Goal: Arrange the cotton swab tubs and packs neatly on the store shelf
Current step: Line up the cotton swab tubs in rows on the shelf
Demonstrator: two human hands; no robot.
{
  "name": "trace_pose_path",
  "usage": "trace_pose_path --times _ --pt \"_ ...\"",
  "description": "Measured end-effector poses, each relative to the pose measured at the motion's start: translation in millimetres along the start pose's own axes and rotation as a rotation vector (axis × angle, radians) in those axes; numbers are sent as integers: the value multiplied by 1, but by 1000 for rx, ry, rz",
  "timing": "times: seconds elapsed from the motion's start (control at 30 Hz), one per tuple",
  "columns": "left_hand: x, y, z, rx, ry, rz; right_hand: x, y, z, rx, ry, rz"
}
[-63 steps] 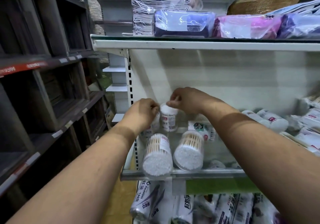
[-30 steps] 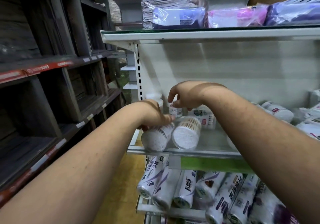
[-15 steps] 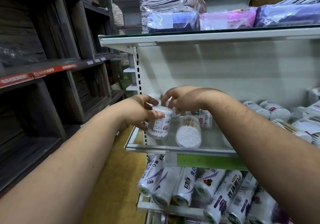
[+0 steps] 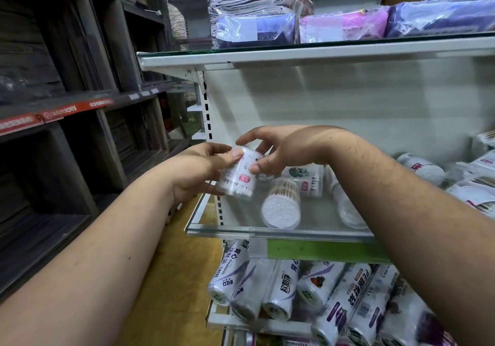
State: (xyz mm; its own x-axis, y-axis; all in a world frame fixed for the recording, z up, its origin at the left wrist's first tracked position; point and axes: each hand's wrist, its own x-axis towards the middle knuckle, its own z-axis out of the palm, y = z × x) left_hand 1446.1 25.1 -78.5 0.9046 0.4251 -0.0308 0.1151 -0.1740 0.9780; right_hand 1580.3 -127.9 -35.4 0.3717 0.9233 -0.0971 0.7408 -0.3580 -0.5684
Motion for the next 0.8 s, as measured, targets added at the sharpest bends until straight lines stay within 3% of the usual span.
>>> trace_pose_path --times 0.23,0.37,0.53,0.8 --pt "-4 1 -12 -73 -90 -119 17 13 7 173 182 -50" --pt "0 3 -16 -184 -33 -92 20 8 6 73 221 -19" --pt "-1 7 -23 97 65 -22 13 6 -1 -176 237 91" --pt "5 6 -21 520 64 -7 14 -3 11 -241 155 69"
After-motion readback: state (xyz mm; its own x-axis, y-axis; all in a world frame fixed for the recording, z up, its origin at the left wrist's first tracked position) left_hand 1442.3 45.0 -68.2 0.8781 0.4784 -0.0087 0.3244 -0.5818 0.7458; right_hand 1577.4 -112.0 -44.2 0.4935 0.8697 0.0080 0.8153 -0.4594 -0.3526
